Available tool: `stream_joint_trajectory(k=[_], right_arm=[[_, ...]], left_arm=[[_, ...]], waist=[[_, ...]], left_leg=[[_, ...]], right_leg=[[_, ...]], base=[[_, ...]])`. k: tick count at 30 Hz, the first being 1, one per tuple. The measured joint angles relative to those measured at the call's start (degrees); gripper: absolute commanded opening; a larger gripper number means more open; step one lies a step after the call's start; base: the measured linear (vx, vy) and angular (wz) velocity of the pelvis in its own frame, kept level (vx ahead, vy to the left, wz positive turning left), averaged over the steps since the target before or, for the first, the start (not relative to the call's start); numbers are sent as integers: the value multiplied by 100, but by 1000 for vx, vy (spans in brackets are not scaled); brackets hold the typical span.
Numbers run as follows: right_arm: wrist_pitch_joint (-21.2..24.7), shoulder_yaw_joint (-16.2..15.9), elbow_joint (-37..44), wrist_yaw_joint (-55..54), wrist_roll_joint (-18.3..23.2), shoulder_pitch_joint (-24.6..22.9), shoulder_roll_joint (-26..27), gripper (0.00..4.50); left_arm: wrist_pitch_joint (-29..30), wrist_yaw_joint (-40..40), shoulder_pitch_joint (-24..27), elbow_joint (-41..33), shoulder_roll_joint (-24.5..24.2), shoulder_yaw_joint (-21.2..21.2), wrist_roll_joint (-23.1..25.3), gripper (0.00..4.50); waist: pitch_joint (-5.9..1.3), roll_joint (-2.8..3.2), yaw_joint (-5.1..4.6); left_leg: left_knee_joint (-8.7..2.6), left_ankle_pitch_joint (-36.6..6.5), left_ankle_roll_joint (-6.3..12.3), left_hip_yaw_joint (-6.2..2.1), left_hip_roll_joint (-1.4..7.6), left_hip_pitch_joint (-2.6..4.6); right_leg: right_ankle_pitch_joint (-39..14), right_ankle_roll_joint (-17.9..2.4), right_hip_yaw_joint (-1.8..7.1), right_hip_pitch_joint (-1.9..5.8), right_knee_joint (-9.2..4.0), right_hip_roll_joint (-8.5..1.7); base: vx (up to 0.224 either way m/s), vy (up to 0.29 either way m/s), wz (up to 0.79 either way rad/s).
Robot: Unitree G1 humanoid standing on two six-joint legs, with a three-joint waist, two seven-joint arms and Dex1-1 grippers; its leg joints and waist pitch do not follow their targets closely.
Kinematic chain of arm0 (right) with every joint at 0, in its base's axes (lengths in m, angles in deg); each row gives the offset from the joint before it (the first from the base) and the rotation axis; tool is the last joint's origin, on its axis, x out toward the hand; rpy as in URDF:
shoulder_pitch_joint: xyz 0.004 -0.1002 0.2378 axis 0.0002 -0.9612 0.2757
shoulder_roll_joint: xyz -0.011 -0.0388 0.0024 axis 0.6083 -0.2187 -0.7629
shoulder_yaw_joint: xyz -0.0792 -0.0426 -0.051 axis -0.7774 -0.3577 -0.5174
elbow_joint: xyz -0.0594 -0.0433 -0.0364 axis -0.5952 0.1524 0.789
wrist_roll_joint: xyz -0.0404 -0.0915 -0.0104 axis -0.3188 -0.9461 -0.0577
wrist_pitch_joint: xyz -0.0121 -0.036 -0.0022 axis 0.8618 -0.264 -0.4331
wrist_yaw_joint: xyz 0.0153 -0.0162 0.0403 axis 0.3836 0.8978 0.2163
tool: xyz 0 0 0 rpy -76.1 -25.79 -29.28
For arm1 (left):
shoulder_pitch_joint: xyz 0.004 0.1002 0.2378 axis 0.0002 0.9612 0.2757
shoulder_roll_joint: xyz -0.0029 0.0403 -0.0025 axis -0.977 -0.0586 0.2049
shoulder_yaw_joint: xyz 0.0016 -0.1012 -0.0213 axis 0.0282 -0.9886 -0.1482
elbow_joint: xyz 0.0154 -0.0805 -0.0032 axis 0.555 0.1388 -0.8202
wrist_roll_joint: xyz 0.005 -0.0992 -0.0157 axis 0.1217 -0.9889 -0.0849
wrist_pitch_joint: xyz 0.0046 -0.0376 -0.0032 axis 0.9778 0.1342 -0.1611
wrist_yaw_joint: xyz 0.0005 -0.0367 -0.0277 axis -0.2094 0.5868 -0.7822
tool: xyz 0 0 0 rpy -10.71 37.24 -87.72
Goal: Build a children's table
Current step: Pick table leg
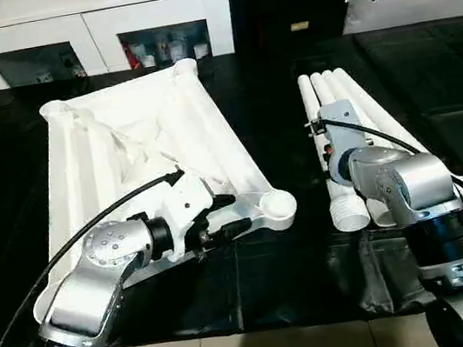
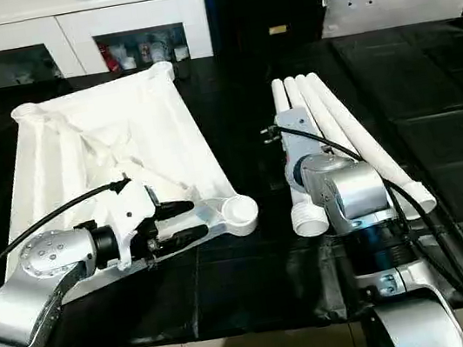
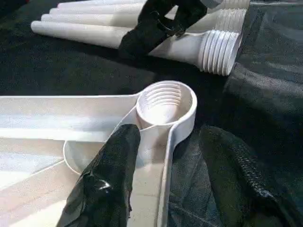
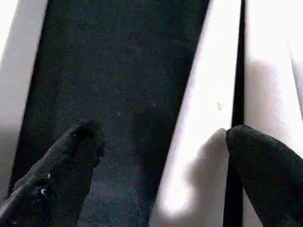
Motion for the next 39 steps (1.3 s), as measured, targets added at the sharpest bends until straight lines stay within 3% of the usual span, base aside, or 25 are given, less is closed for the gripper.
stream_joint_trajectory(k=[8, 16, 17, 23, 39], right_arm=[[613, 5, 231, 113, 68, -202, 18, 450], [1364, 44, 485, 247, 206, -195, 42, 450], [1468, 47, 521, 273, 246, -195, 36, 423], [1770, 95, 616, 412, 373, -195, -32, 375], [1800, 116, 615, 465, 372, -195, -53, 242]], left_arm=[[22, -24, -4, -53, 5, 38, 12, 237], [76, -132, -78, -53, 139, 76, 66, 237], [81, -156, -93, -53, 161, 76, 65, 247], [85, -173, -101, -53, 237, 113, 69, 247], [98, -172, -198, -53, 256, 113, 70, 247]], waist=[[14, 22, -2], [25, 5, 1], [27, 7, 1], [31, 14, 1], [33, 12, 0]], left_leg=[[-4, 13, -22, 0, 2, 4], [-13, 18, -29, 0, 2, 9], [-13, 19, -31, 0, 2, 9], [-22, 26, -44, 0, 2, 10], [-40, 28, -47, 0, 2, 17]], right_leg=[[0, 0, 1, 1, 1, 2], [0, 0, 1, 1, 0, 3], [0, 1, 1, 1, -1, 4], [0, 1, 1, 0, -3, 4], [0, 0, 1, 0, -9, 6]], base=[[0, 0, 0], [0, 0, 0], [0, 0, 0], [0, 0, 0], [0, 0, 0]])
